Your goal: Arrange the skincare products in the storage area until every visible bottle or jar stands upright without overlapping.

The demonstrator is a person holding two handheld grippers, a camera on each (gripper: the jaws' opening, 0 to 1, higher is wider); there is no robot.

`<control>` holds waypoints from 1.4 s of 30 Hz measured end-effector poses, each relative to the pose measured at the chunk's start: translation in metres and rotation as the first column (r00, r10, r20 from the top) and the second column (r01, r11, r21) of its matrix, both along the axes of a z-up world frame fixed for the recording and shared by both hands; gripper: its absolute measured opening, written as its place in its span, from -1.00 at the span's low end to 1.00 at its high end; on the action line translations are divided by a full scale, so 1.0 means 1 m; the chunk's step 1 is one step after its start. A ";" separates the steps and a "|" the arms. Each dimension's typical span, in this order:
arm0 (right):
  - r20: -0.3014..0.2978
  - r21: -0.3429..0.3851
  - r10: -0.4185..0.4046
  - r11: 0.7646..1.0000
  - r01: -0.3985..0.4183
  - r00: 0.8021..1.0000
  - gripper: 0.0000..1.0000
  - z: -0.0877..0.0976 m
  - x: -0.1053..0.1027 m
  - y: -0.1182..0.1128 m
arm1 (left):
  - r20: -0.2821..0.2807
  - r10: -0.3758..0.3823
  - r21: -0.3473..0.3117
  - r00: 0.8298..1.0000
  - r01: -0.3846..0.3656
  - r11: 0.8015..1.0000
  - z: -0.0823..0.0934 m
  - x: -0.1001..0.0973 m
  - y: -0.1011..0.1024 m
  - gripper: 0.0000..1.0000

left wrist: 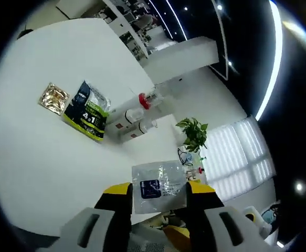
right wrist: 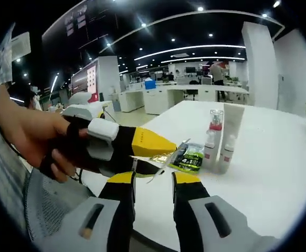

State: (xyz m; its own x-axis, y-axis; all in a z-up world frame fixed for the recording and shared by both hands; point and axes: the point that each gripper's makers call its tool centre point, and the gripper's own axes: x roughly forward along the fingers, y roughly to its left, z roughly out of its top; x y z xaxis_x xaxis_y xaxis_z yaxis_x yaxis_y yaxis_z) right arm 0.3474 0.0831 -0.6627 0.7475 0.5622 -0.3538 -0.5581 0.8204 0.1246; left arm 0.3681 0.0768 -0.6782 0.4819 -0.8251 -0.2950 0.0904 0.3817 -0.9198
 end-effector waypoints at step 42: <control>-0.051 -0.032 0.026 0.999 -0.027 0.998 -0.99 -0.011 -0.005 0.003 | -0.124 -0.004 -0.216 0.992 -0.023 0.976 0.008 -0.034 -0.002 -0.17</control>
State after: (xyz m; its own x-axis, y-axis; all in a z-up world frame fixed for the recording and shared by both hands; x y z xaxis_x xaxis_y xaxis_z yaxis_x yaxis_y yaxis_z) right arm 0.3419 0.0860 -0.6732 0.7133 0.5691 -0.4091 -0.5732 0.8095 0.1267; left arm 0.3345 0.0749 -0.6697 0.4613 -0.8713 -0.1674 -0.0317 0.1724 -0.9845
